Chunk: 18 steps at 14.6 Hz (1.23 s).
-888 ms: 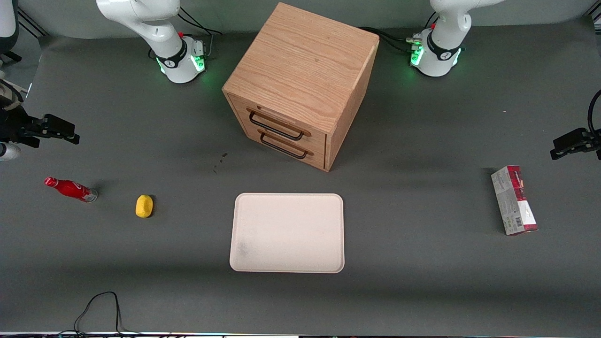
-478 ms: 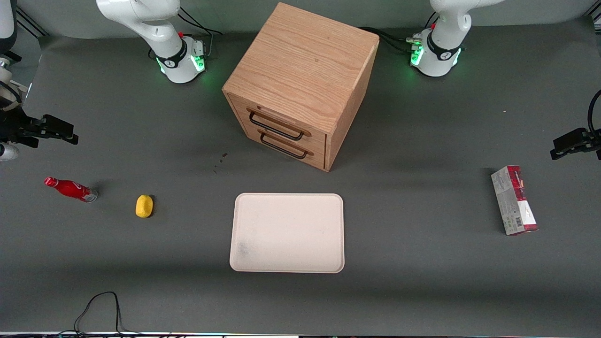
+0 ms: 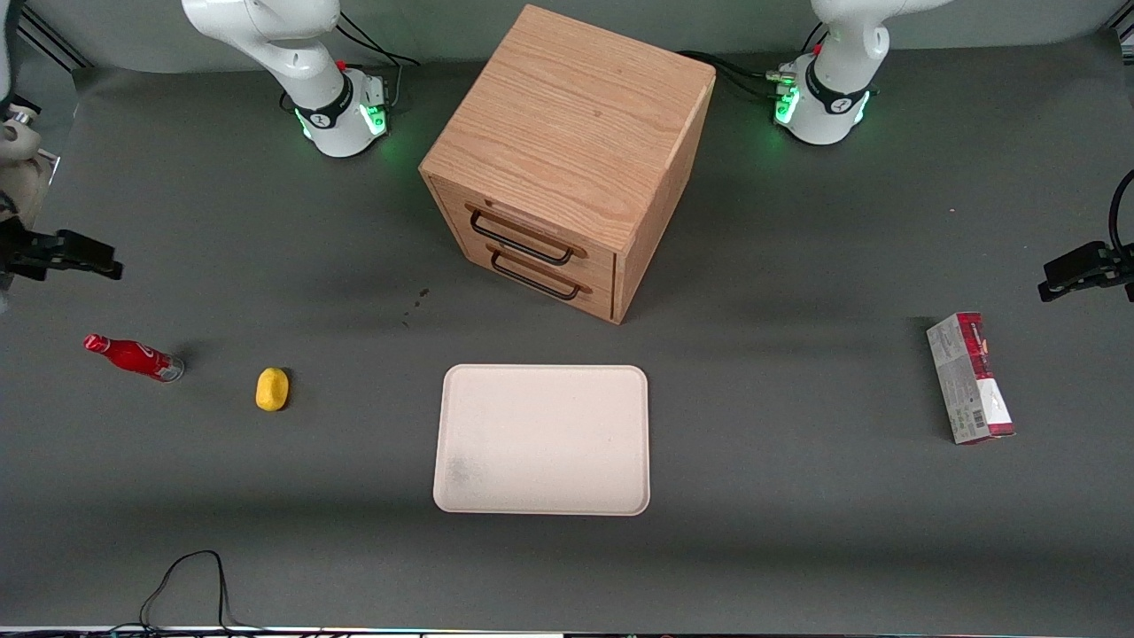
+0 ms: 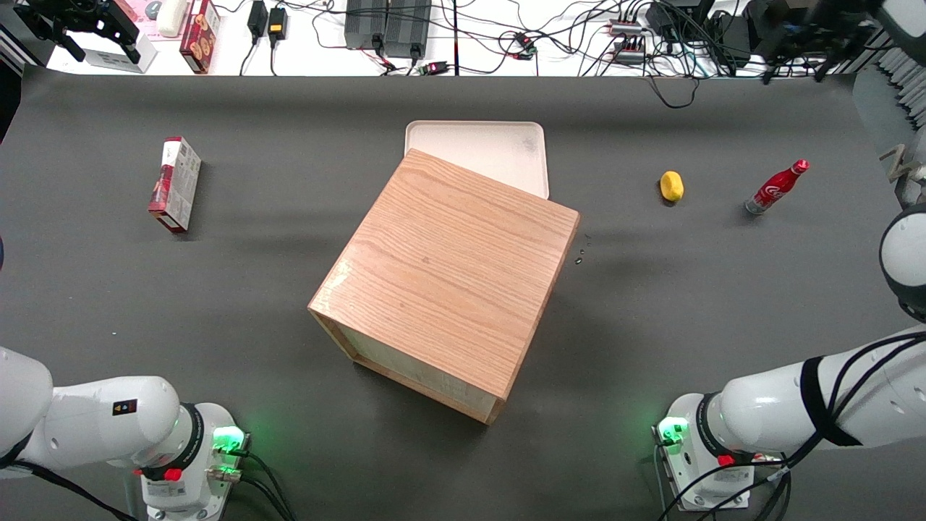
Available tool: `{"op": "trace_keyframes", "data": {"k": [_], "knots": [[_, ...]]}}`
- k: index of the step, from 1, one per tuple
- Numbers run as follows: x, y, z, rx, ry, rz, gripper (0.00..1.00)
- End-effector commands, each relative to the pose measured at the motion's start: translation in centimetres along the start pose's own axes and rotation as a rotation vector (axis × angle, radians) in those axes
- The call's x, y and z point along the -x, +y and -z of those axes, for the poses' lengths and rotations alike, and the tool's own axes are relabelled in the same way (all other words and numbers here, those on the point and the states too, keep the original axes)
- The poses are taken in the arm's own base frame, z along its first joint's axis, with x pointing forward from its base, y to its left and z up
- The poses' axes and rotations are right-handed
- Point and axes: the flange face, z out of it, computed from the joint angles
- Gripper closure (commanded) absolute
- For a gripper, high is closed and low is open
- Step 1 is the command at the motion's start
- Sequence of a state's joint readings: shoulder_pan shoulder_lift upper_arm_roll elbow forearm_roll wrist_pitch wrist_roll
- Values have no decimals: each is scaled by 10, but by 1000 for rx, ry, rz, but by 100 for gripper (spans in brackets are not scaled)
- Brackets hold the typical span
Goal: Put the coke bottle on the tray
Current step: 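Move the open right gripper over the red Coca-Cola bottle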
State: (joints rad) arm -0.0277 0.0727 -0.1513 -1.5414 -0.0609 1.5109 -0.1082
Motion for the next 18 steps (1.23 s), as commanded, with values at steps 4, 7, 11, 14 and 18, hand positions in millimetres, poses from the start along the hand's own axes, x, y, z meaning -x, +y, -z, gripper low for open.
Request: {"op": "trace_keyframes", "data": {"k": [4,7,11,14,18], "knots": [[16,129,-4,5,36,54,0],[18,178,-14,-24,66,88,0],[1,222,-59,-70,75,104,0],[-18,226,-113,-51,66,100,0],[-13,213,-176,-78,96,69,0]]}}
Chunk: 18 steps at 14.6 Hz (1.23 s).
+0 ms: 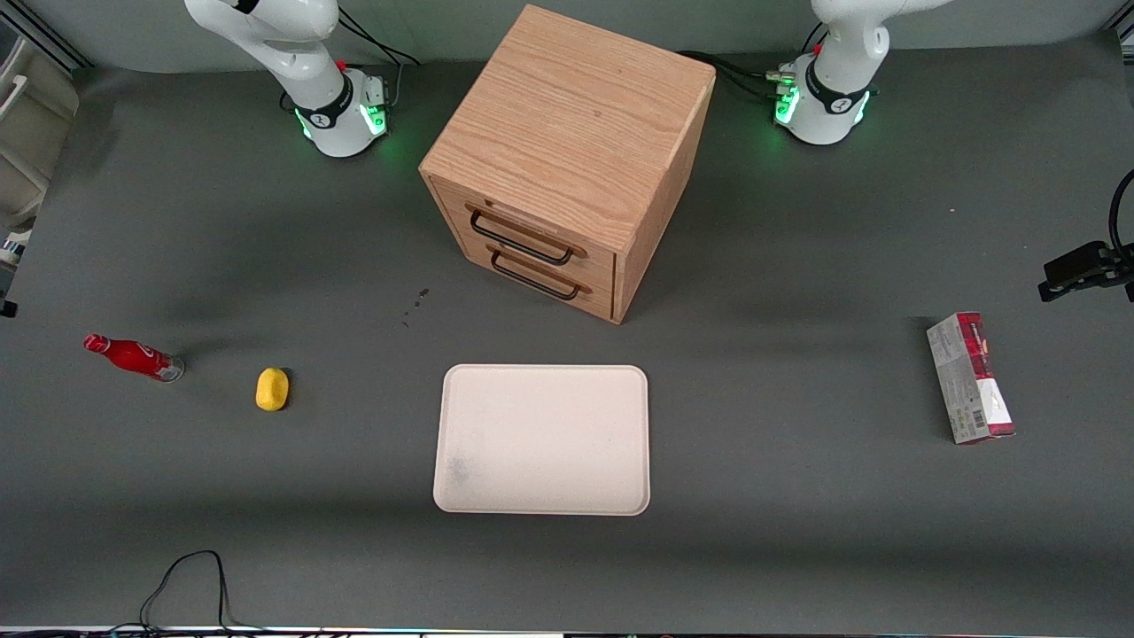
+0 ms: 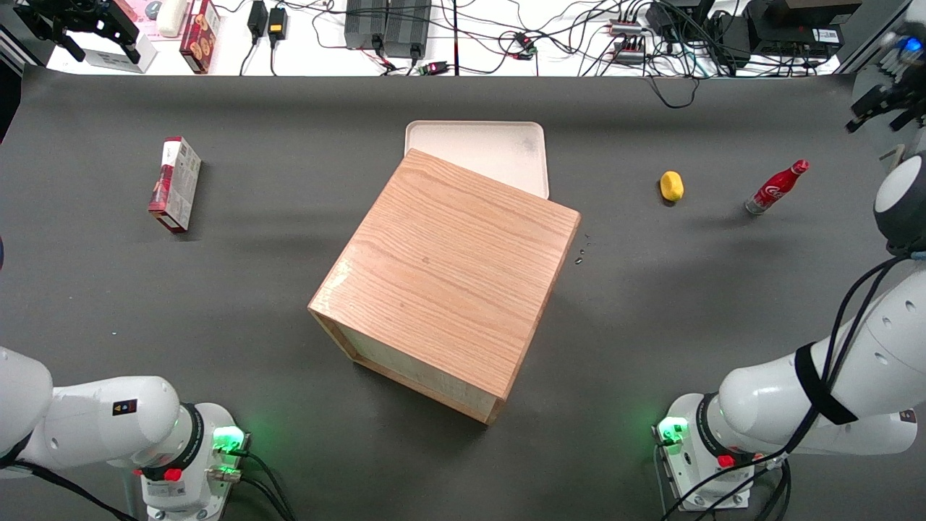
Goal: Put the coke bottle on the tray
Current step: 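Move the open right gripper over the red Coca-Cola bottle, then lower the right gripper and close it around the bottle's body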
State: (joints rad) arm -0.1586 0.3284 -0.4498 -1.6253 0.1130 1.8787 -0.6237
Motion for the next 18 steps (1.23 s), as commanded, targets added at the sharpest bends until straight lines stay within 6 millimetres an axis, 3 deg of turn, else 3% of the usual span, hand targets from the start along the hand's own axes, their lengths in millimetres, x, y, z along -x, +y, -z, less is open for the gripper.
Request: {"op": "trace_keyframes", "data": {"k": [1,7,11,18], "knots": [[12,-11,-24,-27,38,-3,0],[15,-31,-78,-18,30,15,0],[3,-45,-98,-25,21,29,0],[-4,-42,-123,5,17,39,0]]}}
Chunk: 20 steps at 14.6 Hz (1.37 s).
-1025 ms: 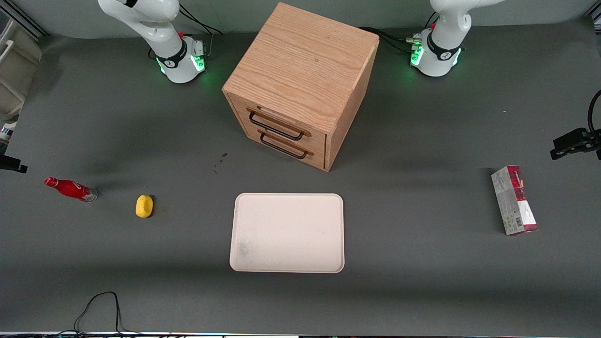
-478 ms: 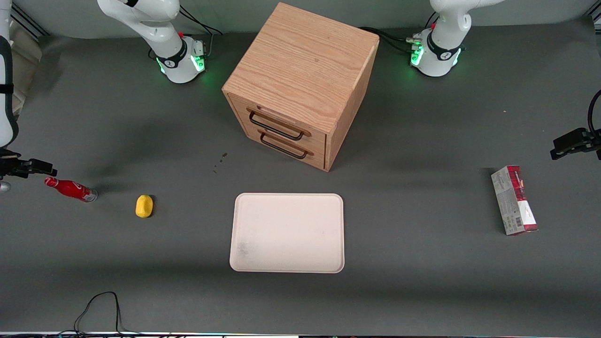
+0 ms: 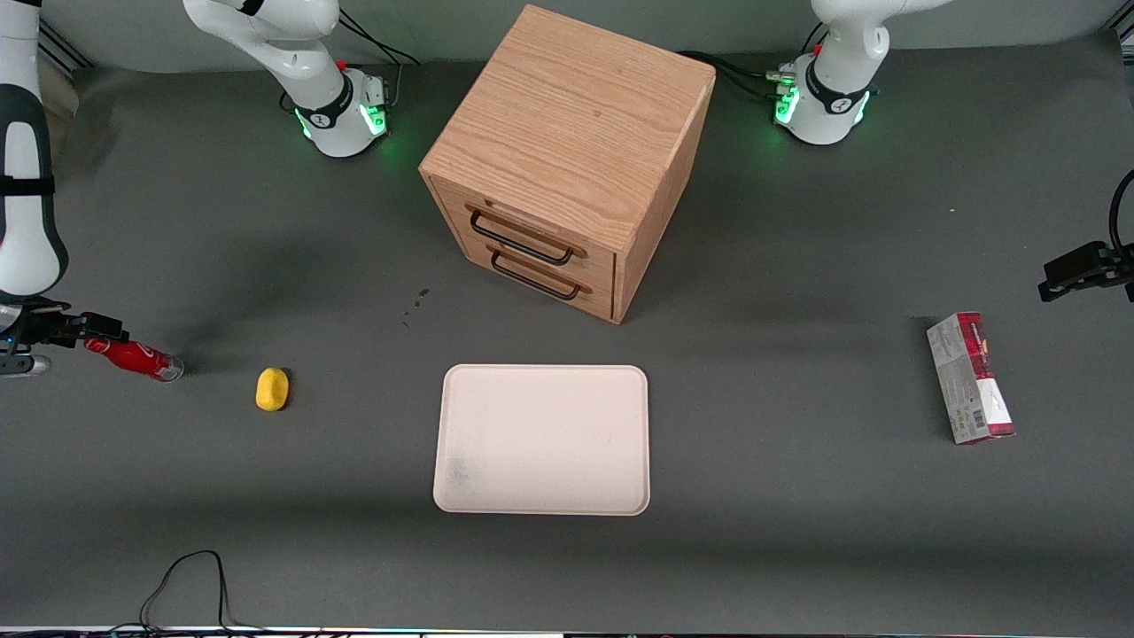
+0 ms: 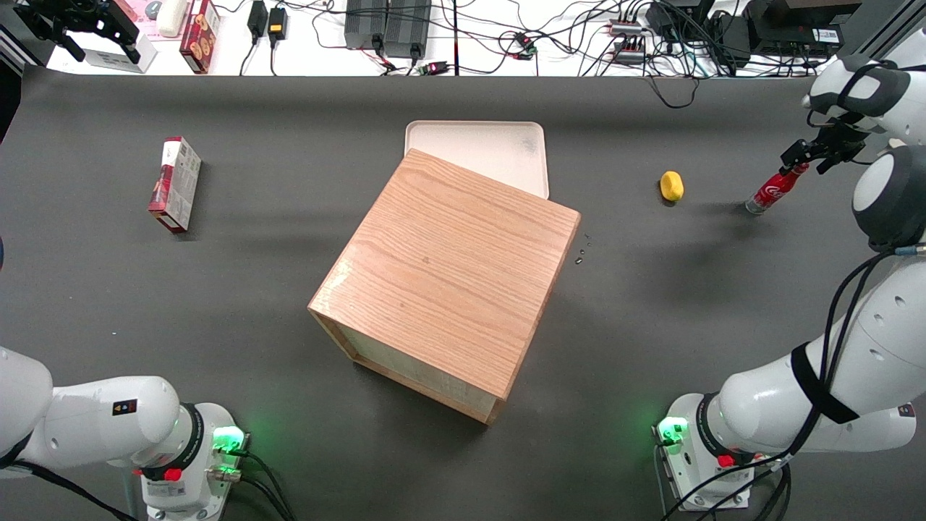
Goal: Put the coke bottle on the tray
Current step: 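Lower the right gripper and close it around the bottle's body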
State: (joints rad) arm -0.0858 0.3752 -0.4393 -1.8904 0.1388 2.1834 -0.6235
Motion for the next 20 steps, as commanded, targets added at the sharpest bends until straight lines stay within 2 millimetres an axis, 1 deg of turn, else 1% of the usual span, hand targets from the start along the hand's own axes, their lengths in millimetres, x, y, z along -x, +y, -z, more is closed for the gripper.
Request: {"op": "trace_keyframes", "data": {"k": [1,3,4,5,7,9,12,16,18,19,20], "knots": [[-1,1,-1,-6,25,-2,0],[-1,0,-2,-7,22,-2,0],[-2,1,0,-6,24,2,5],[-3,0,1,-3,26,6,13],[-8,-6,3,-1,29,22,33],[-8,-7,4,-3,28,24,51],[-8,-7,6,-2,30,38,100],[-9,-7,8,-2,31,39,100],[-14,-6,26,0,43,44,100],[-19,-6,40,-13,31,51,100],[-24,-7,59,-24,20,60,100]]}}
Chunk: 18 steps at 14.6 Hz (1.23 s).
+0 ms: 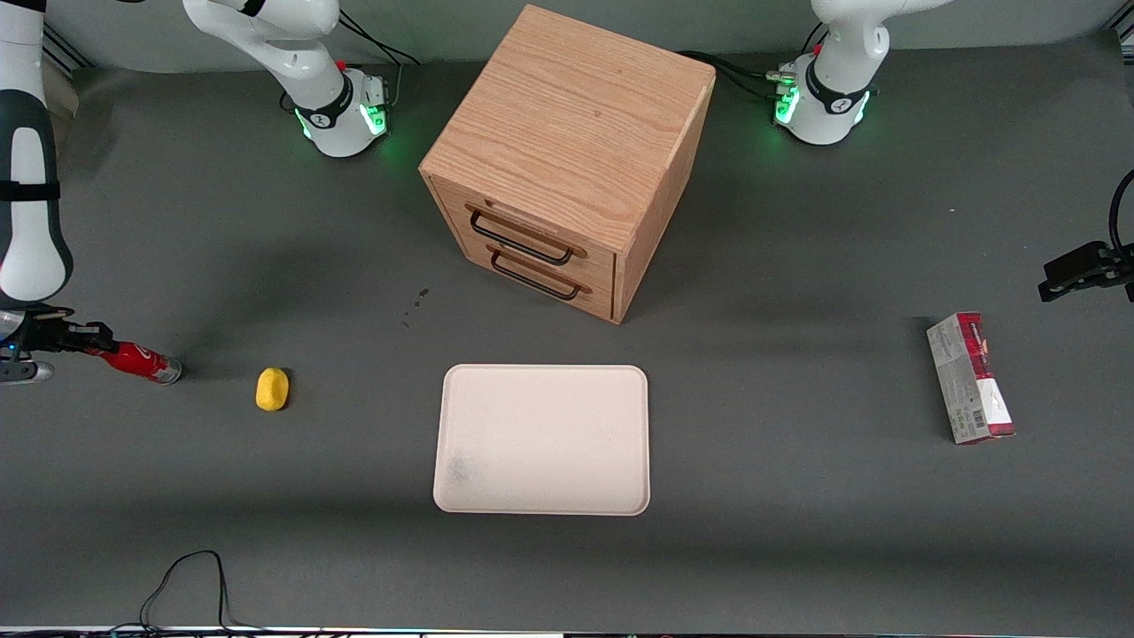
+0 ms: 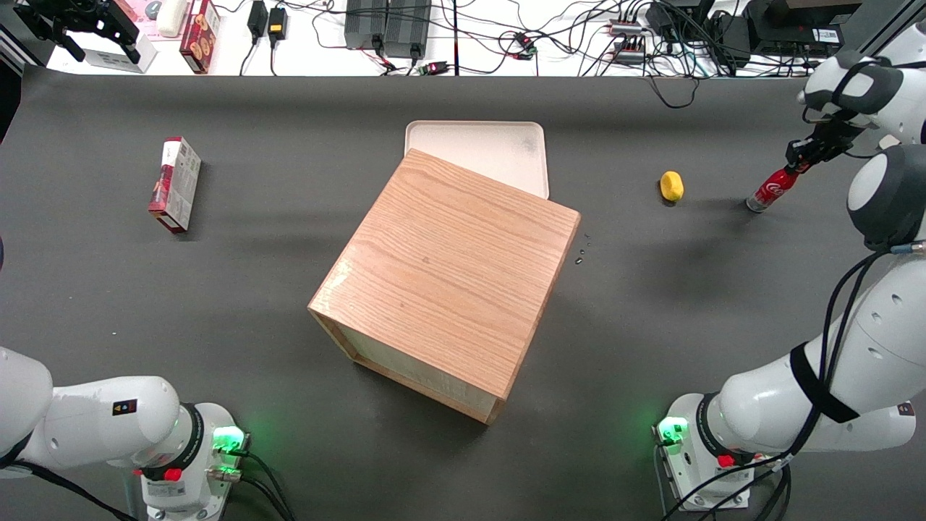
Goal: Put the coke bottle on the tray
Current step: 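Lower the right gripper and close it around the bottle's body, then lift the held bottle up off the table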
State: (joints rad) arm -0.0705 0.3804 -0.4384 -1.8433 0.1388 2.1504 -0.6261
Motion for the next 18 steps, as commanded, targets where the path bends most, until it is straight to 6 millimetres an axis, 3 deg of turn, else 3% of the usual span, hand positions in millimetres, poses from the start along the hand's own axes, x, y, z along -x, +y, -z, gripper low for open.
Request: {"op": "trace_keyframes", "data": {"k": [1,4,8,10,13,14,18], "knots": [[-15,0,60,-38,3,44,100],[-18,-6,137,-48,4,64,100],[-7,-19,248,-18,-35,101,100],[4,-27,288,-15,-37,107,100],[11,-45,313,-35,-50,115,100],[3,-65,320,-30,-37,151,100],[-53,-198,326,0,-5,244,100]]}}
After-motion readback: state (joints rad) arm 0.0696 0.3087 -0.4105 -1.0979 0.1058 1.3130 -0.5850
